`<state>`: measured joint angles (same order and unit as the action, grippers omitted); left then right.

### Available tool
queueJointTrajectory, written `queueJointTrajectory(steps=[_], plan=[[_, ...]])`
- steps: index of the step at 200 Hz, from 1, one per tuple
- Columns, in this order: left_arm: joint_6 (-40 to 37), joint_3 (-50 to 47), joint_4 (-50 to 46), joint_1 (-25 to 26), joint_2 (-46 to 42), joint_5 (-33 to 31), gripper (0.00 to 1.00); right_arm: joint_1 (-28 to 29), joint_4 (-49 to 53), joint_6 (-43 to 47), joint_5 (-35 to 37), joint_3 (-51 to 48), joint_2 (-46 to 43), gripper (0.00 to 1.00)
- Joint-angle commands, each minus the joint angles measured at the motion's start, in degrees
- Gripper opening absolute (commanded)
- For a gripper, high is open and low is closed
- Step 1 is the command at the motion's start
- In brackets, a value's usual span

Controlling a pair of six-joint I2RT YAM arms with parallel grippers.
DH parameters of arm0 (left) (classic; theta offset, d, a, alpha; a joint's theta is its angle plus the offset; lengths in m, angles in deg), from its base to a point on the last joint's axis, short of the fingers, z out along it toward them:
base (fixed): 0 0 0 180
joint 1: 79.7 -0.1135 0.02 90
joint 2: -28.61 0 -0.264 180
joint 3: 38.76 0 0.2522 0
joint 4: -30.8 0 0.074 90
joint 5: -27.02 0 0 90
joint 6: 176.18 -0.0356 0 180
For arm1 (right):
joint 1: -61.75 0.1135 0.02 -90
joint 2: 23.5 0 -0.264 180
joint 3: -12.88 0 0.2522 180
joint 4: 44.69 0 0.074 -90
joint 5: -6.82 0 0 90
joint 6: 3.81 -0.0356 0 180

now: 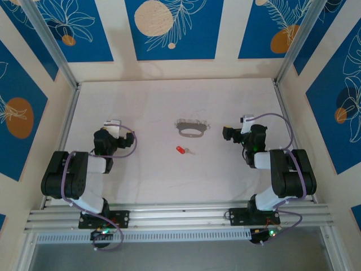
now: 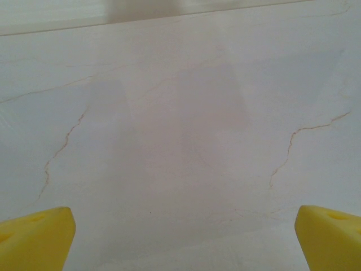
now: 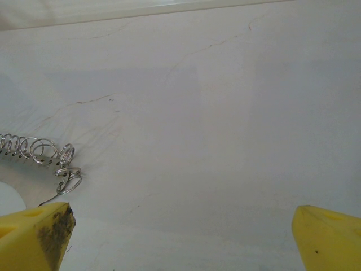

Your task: Put the keys on the keyring

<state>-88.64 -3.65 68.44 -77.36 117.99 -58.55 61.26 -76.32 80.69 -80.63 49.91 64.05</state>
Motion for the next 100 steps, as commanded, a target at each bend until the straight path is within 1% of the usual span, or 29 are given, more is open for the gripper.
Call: queueJointTrajectory(steps=[1, 18, 23, 31, 52, 70, 88, 100], plan=[[0.18, 1.09, 0.07, -0.59, 0.01, -0.47, 1.00, -0.28, 0.08, -0.10, -0.69, 1.09, -0.17, 0.99], [0.21, 0.53, 0.95, -0.59, -0.32, -0.15, 1.00, -0.41, -0.60, -0.25, -1.36, 0.72, -0.74, 0.99], [0.13, 0.96, -0.20, -0.59, -0.94, -0.20, 1.00, -0.30, 0.81, -0.07, -1.33, 1.02, -1.78, 0.99], [0.38, 2.28, -4.00, -0.59, -2.66, -0.59, 1.00, -0.13, 4.46, 0.28, -1.47, 2.10, -4.19, 1.00], [0.70, 8.52, -19.32, -0.54, -7.80, -2.92, 0.99, 0.71, 17.65, 0.07, -1.44, 6.29, -11.70, 1.00], [2.34, 12.38, -25.15, -0.42, -10.43, -3.75, 0.98, -0.26, 25.88, -8.41, -3.14, 10.58, -15.53, 0.99], [5.51, 16.53, -30.42, -0.12, -13.39, -2.76, 0.98, -1.15, 35.17, -21.31, -0.67, 16.06, -16.29, 0.99], [8.61, 19.79, -35.62, 0.60, -14.81, -2.75, 0.98, -1.35, 38.91, -23.63, -3.73, 19.34, -15.10, 0.99]])
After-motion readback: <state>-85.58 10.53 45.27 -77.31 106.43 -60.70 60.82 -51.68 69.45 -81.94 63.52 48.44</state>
